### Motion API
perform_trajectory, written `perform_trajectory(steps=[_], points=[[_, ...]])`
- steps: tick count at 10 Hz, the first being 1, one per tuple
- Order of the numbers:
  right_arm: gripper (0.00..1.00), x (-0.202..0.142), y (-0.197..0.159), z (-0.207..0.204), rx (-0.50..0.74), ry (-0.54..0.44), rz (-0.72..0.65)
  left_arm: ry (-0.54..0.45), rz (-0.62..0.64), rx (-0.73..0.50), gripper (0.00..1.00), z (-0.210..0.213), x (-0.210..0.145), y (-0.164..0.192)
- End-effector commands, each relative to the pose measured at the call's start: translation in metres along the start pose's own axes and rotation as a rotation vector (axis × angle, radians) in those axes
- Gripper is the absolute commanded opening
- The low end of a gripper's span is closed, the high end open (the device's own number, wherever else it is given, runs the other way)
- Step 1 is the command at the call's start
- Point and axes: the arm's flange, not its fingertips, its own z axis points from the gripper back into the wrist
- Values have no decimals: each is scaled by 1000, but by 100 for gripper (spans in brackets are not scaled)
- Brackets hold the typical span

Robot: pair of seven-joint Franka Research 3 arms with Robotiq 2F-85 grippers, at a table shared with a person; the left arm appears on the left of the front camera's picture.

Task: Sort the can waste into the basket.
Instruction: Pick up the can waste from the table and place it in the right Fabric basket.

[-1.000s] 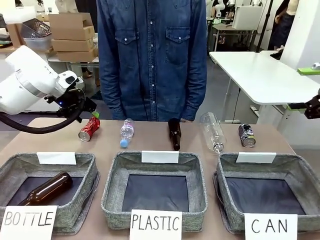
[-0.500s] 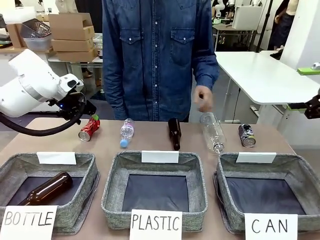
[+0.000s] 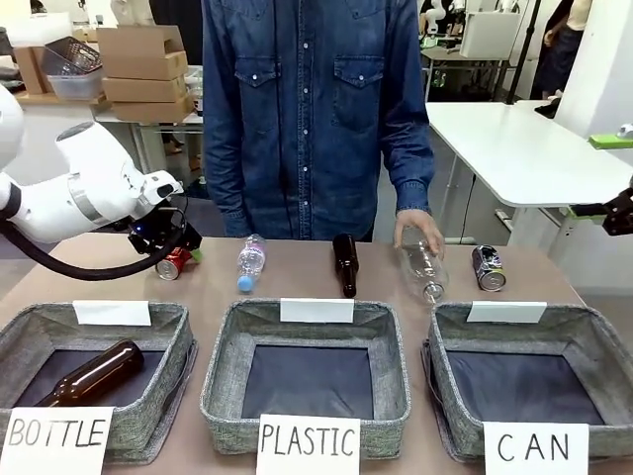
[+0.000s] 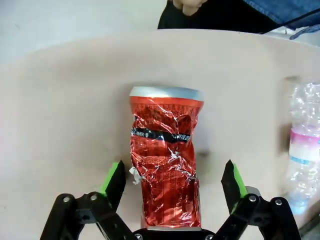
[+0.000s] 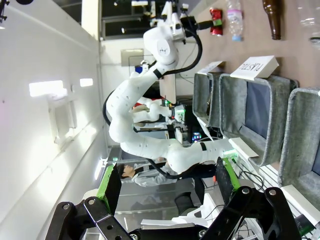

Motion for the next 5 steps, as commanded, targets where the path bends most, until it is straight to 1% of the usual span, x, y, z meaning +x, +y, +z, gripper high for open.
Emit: perform_trajectory(steps=[1, 2, 3, 4, 5], points=[[100, 3, 3, 0, 23, -2, 24, -18, 4, 28, 41, 6, 8, 1], [100, 3, 3, 0, 23, -2, 24, -5, 11, 29, 41, 5, 8, 1], [100, 3, 3, 0, 23, -2, 24, -6, 9, 29, 0, 4, 8, 2], [100, 3, 3, 0, 23, -2, 24, -3, 8, 35, 35, 2, 8, 2], [100, 3, 3, 0, 23, -2, 24, 1, 8, 41, 0, 1, 7, 2]])
